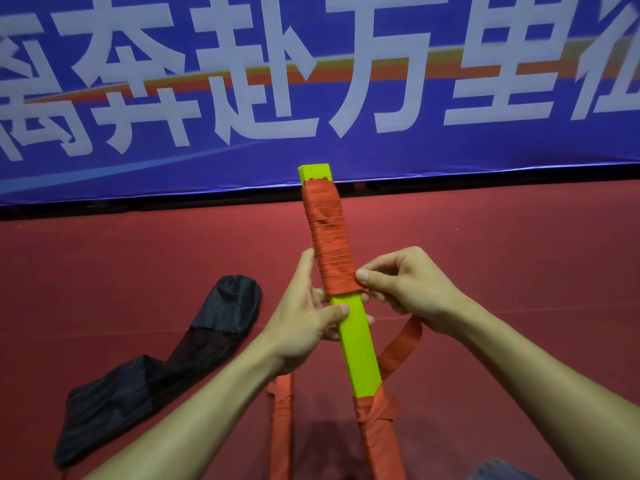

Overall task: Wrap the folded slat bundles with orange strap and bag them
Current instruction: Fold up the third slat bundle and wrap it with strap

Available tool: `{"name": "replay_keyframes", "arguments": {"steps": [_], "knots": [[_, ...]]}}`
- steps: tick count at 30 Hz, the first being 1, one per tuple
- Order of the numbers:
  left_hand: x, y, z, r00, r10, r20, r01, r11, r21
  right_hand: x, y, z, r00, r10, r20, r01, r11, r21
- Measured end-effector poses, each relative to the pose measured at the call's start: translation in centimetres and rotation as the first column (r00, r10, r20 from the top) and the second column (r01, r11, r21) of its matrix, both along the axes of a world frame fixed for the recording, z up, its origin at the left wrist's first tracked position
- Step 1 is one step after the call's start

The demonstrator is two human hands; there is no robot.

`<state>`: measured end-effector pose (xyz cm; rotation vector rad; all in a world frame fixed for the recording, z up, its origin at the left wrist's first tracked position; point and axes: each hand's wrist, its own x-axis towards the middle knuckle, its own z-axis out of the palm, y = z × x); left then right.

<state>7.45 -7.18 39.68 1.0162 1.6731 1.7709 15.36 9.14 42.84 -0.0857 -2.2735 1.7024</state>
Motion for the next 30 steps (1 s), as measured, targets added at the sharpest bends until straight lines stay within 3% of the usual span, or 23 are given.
{"name": "replay_keyframes", "arguments": {"steps": [6, 11, 15, 18, 20, 24, 30], "knots": [[0.0, -0.2, 0.3, 0.999, -0.013, 0.039, 0.010, 0.997, 0.072, 0.1, -0.2, 0.1, 0.992, 0.106, 0.072, -0.103, 0.994, -0.037], [0.3, -0.4, 0.5, 0.998, -0.007, -0.064, 0.011, 0.997, 0.075, -0.2, -0.7, -0.3, 1.000, -0.009, 0.013, 0.009, 1.000, 0.008], [0.3, -0.2, 0.2, 0.942, 0.176, -0.286, -0.183, 0.983, 0.004, -0.4, -1.5, -0.4, 0.997, -0.072, -0.037, 0.072, 0.997, 0.002], [0.4, -0.2, 0.1, 0.816, 0.317, -0.483, -0.399, 0.914, -0.075, -0.4, -2.5, -0.3, 0.993, -0.093, -0.070, 0.095, 0.995, 0.024], [0.3, -0.1, -0.1, 0.773, 0.345, -0.531, -0.454, 0.887, -0.083, -0.4, -2.6, -0.2, 0.995, -0.082, -0.061, 0.085, 0.996, 0.041], [-0.6, -0.1, -0.6, 0.868, 0.330, -0.372, -0.376, 0.925, -0.056, -0.4, -1.6, 0.0, 0.998, -0.060, 0.029, 0.059, 0.998, 0.031], [-0.2, -0.2, -0.3, 0.972, 0.216, -0.090, -0.218, 0.976, -0.018, -0.5, -0.4, -0.1, 0.985, -0.171, -0.003, 0.165, 0.949, 0.267]]}}
